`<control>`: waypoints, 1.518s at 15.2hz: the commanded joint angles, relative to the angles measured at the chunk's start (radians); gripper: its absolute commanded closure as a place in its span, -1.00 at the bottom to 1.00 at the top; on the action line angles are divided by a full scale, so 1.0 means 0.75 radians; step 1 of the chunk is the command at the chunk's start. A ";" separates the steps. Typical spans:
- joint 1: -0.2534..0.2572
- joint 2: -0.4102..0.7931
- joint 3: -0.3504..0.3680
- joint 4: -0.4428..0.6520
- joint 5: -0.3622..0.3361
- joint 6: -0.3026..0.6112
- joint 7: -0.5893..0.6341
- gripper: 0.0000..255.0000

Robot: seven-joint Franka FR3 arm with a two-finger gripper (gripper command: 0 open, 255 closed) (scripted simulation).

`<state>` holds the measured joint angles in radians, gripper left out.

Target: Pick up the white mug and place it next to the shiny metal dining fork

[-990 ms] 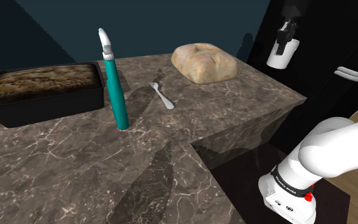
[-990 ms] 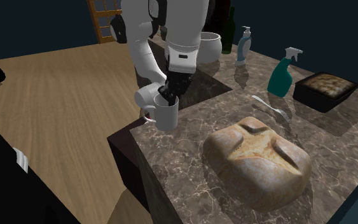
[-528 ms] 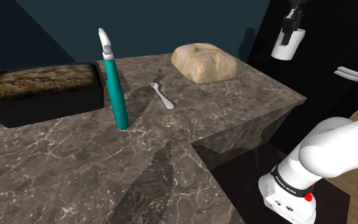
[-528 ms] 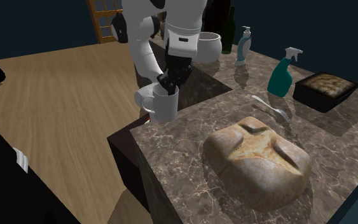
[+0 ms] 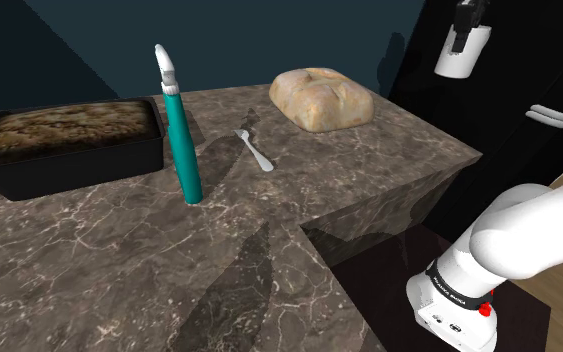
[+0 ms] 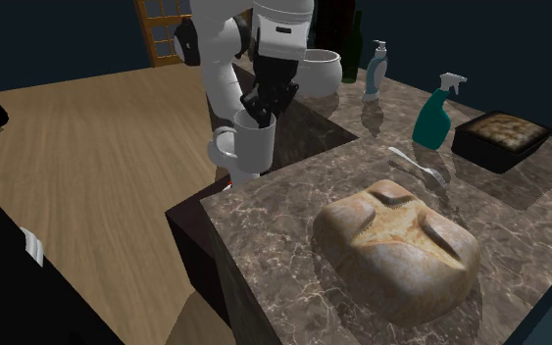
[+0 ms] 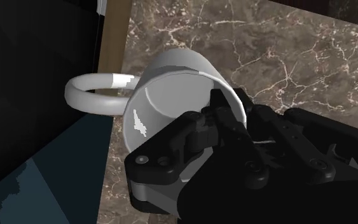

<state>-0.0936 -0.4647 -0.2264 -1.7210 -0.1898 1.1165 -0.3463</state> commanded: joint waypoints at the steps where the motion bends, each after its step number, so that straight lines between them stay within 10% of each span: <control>1: 0.007 -0.002 0.027 0.007 0.017 -0.014 0.036 1.00; 23: 0.171 0.178 0.598 0.172 0.387 -0.022 0.848 1.00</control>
<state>0.0289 -0.3477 0.2035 -1.6131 0.0919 1.1029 0.2610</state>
